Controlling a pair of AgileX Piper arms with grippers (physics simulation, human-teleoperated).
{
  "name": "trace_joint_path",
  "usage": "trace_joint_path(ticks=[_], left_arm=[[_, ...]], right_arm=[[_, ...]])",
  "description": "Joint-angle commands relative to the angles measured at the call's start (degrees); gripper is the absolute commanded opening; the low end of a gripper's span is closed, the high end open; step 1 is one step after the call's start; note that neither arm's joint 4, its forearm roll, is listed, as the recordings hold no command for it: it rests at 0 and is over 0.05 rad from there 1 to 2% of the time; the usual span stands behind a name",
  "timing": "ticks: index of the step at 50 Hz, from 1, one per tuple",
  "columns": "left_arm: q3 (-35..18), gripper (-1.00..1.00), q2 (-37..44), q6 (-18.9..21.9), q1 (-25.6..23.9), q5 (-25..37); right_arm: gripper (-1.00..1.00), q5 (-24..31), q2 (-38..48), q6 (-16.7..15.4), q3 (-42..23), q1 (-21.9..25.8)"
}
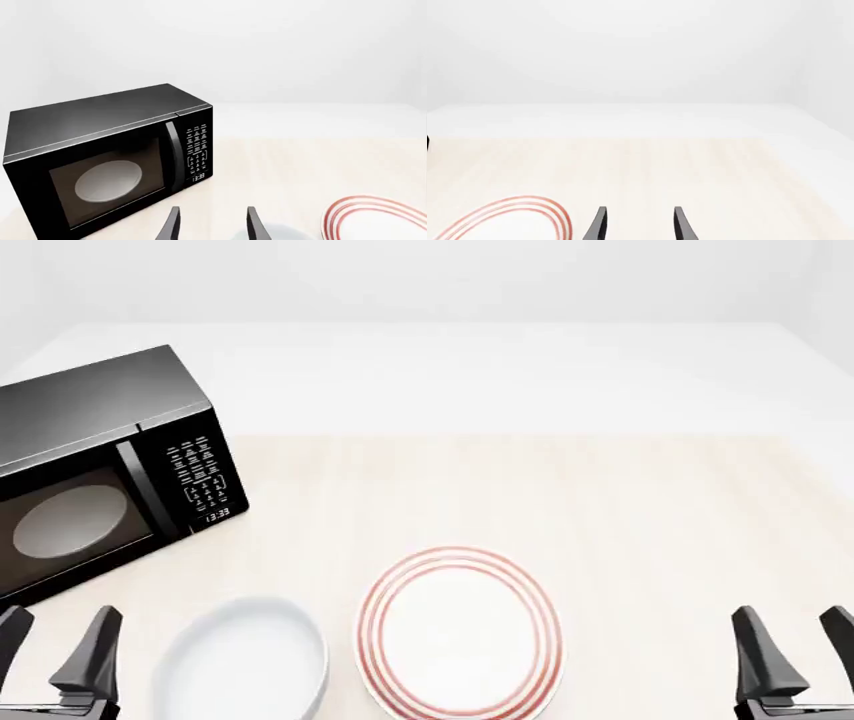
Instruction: Open the microwave.
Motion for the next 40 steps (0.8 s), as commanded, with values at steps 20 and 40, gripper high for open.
trace_joint_path(ticks=[20, 40], left_arm=[[-0.23, 1.0, 6.72, 0.83, 5.08, -4.2], [-1.98, 1.0, 26.16, 0.66, 6.24, -19.76]], right_arm=[[1.0, -0.46, 0.64, 0.33, -0.07, -0.05], [1.0, -0.35, 0.47, 0.31, -0.01, -0.04]])
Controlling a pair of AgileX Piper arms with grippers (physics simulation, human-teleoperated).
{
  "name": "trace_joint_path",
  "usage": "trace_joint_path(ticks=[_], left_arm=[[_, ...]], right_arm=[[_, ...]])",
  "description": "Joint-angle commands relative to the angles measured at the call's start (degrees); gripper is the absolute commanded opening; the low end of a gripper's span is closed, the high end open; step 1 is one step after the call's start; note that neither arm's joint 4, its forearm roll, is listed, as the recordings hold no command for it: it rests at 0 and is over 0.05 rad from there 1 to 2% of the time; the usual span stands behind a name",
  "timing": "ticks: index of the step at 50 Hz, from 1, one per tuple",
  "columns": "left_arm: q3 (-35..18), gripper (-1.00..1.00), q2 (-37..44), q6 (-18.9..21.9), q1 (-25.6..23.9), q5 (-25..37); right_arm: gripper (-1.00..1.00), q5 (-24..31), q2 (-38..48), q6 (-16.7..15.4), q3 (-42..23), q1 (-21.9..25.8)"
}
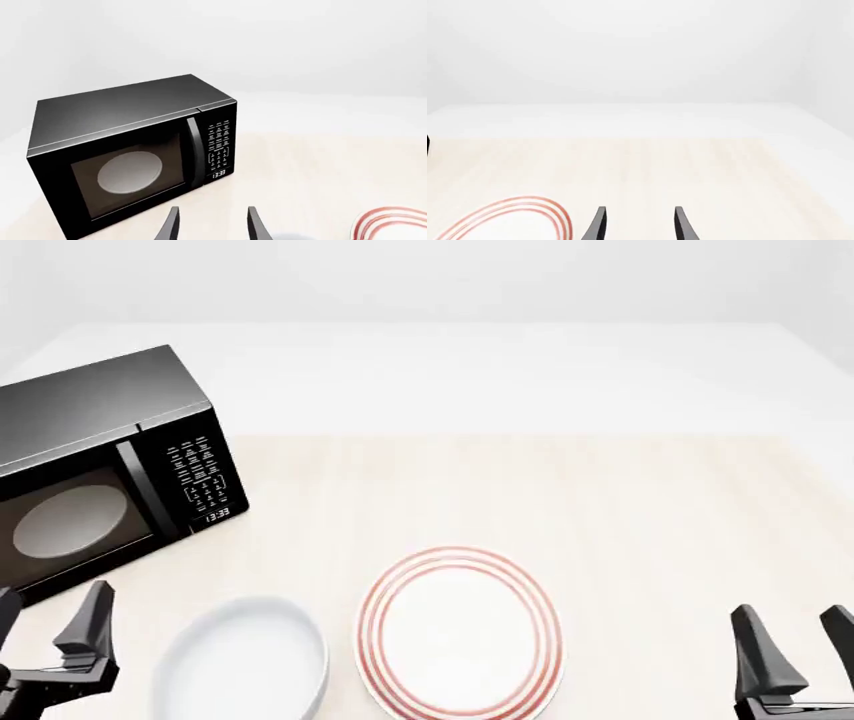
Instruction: Open the microwave.
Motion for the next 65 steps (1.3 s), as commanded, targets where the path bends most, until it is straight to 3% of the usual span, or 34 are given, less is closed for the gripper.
trace_joint_path(ticks=[1, 17, 22, 43, 65], left_arm=[[-1.33, 1.0, 11.3, 0.34, 0.07, -8.93], [-4.95, 1.0, 21.73, 0.5, 0.45, -14.73], [-5.46, 1.0, 25.11, 0.51, 1.79, -18.38], [-7.16, 1.0, 45.12, -0.46, -0.86, -34.12], [-11.05, 1.0, 52.85, -1.16, -0.47, -38.29]], right_arm=[[1.0, 0.1, -0.12, 0.0, 0.02, 0.0], [1.0, 0.29, -0.3, -0.01, 0.0, 0.0], [1.0, 0.29, -0.29, -0.01, 0.0, -0.02], [1.0, 0.29, -0.3, -0.01, 0.0, 0.0], [1.0, 0.29, -0.3, -0.01, 0.0, -0.01]])
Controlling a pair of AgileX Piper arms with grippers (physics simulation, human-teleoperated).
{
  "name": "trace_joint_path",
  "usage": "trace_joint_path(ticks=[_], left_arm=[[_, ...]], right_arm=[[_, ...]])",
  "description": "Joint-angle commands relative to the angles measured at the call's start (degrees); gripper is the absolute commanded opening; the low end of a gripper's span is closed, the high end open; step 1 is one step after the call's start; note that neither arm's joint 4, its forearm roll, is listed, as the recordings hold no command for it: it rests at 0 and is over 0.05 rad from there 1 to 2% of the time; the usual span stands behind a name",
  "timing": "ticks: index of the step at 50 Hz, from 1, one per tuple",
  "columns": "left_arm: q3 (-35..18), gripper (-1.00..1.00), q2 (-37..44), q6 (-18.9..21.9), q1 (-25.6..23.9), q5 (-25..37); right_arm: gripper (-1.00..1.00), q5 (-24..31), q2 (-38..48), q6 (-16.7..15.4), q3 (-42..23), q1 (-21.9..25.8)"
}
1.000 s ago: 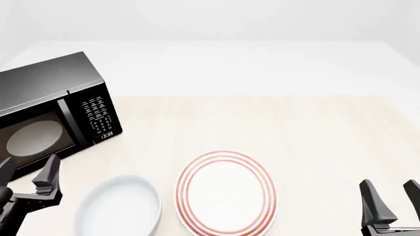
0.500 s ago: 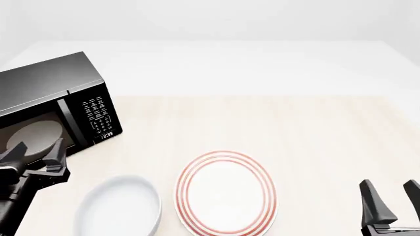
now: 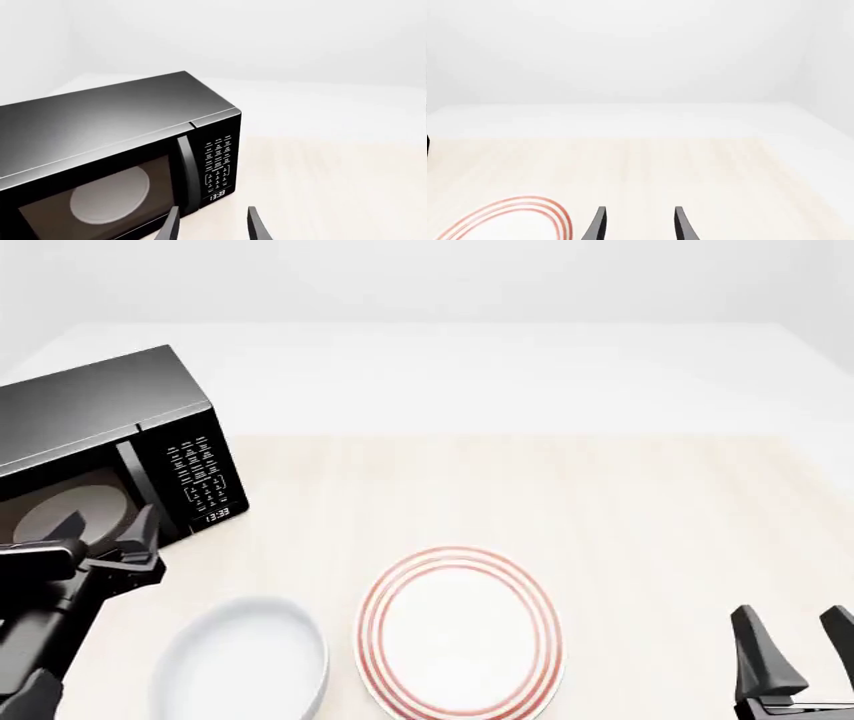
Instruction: Open the microwave.
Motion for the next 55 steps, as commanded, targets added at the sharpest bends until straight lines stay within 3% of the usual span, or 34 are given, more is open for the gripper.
trace_joint_path(ticks=[1, 55], left_arm=[[-2.53, 1.0, 5.31, -0.38, -0.44, -2.83], [-7.02, 1.0, 19.95, -1.2, 2.86, -11.39]], right_arm=[[1.0, 0.0, 0.0, 0.0, 0.0, 0.0], [1.0, 0.0, 0.01, 0.01, 0.0, -0.01]])
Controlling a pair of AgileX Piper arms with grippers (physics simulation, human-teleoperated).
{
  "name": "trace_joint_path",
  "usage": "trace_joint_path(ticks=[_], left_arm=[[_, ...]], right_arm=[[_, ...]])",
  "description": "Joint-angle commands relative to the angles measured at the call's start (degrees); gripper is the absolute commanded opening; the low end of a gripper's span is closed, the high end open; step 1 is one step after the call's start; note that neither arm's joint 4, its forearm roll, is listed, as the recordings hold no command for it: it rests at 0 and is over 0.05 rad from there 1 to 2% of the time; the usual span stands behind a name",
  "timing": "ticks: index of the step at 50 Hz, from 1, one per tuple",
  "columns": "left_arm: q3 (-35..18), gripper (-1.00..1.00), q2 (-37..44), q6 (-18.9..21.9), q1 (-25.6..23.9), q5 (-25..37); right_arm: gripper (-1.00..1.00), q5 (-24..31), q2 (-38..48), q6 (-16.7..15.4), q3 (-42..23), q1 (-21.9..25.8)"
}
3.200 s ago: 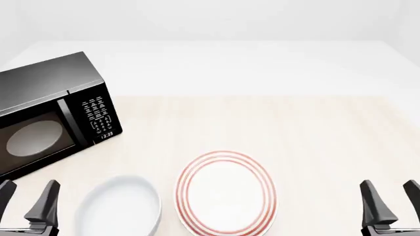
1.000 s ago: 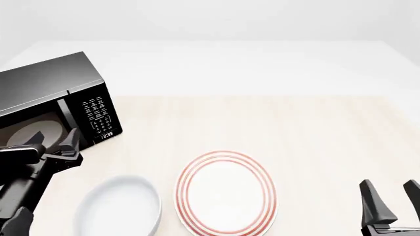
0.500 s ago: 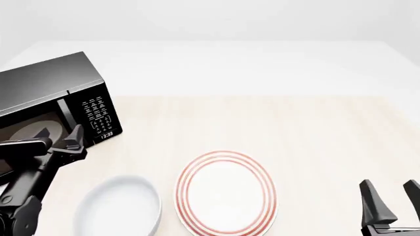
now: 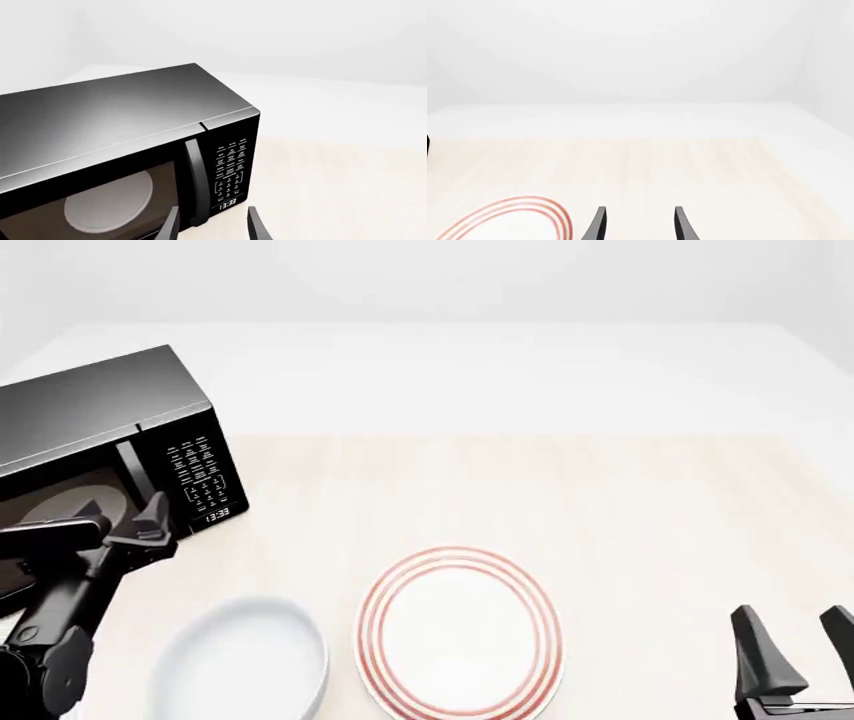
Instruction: Open the microwave.
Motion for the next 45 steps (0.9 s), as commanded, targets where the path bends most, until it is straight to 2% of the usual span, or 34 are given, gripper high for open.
trace_joint_path(ticks=[1, 23, 45], left_arm=[[-1.13, 1.0, 2.16, -0.63, 0.61, -0.93], [-2.67, 1.0, 7.36, -1.99, 1.4, -3.16], [-6.01, 1.0, 10.46, -1.93, 0.97, -2.14]], right_arm=[[1.0, 0.0, 0.0, 0.0, 0.0, 0.01], [1.0, 0.0, 0.0, 0.0, 0.0, 0.0], [1.0, 0.0, 0.0, -0.01, 0.0, -0.01]])
